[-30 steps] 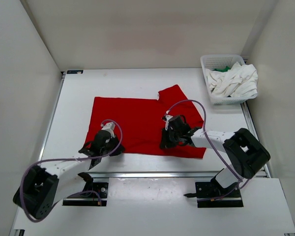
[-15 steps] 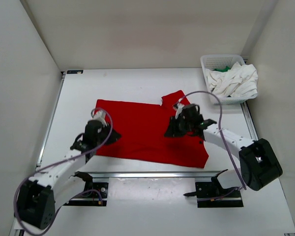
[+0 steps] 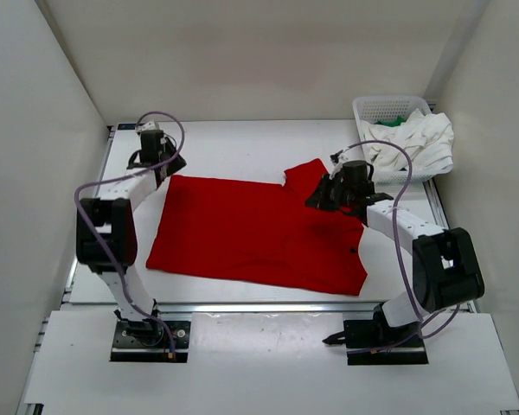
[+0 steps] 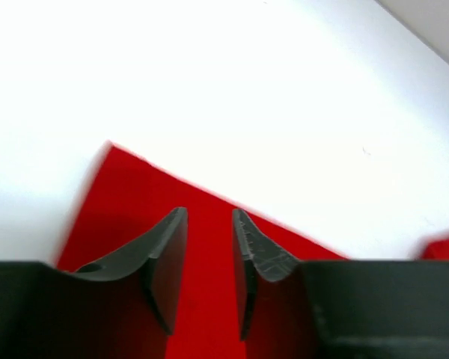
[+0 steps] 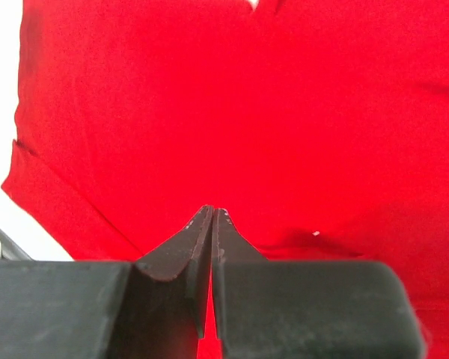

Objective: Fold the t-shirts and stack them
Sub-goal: Grap the side of the flattened tshirt furthest away from the robot with both arms

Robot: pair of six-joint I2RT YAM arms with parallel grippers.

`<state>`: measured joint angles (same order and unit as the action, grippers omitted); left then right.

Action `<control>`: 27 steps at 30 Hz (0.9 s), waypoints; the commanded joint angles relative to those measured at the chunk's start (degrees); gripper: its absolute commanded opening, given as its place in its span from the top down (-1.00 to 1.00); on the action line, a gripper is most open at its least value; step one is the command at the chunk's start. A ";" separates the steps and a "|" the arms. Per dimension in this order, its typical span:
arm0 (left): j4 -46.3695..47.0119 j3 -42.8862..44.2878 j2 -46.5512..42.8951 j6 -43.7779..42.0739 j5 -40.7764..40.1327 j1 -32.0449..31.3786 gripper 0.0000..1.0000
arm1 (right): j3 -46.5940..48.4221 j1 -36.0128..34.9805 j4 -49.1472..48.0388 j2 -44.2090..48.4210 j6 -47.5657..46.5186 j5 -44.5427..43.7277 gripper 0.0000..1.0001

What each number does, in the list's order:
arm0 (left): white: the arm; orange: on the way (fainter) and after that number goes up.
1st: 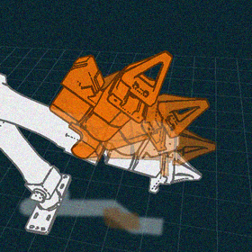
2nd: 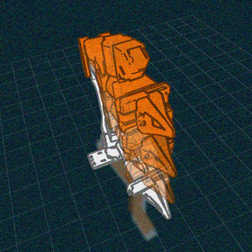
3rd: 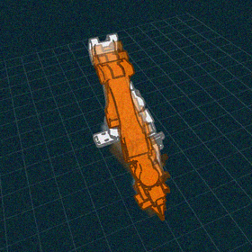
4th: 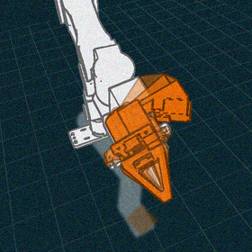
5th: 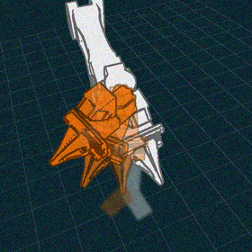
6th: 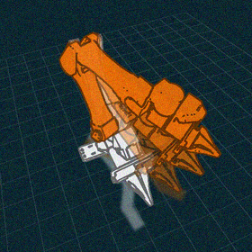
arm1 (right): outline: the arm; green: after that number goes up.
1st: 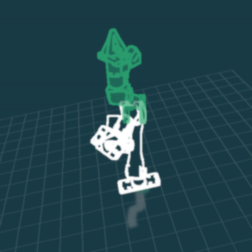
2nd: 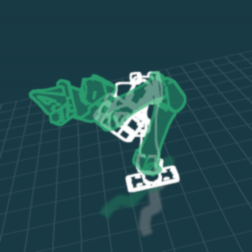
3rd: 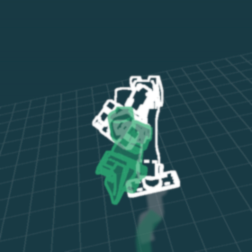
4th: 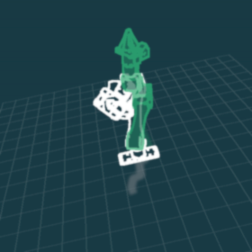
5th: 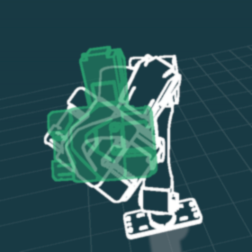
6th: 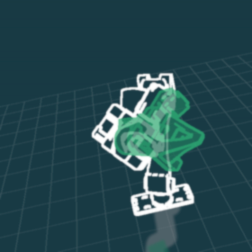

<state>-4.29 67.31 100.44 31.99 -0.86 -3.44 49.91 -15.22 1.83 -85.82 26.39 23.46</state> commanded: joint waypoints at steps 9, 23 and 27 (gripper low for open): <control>-21.44 24.79 18.81 -15.02 -6.87 2.21 0.10 | -5.96 -1.82 -5.34 6.36 -0.20 1.85 0.93; -22.60 26.04 22.51 -16.87 -8.63 2.56 0.04 | -7.10 -3.24 -5.96 5.22 -0.03 3.52 0.93; -22.60 26.29 22.78 -16.34 -9.07 2.91 0.01 | -7.02 -2.97 -6.66 5.40 -0.03 4.40 0.94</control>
<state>-26.79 92.25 123.48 16.08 -8.54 -1.08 42.89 -18.35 -2.17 -81.14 26.76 26.79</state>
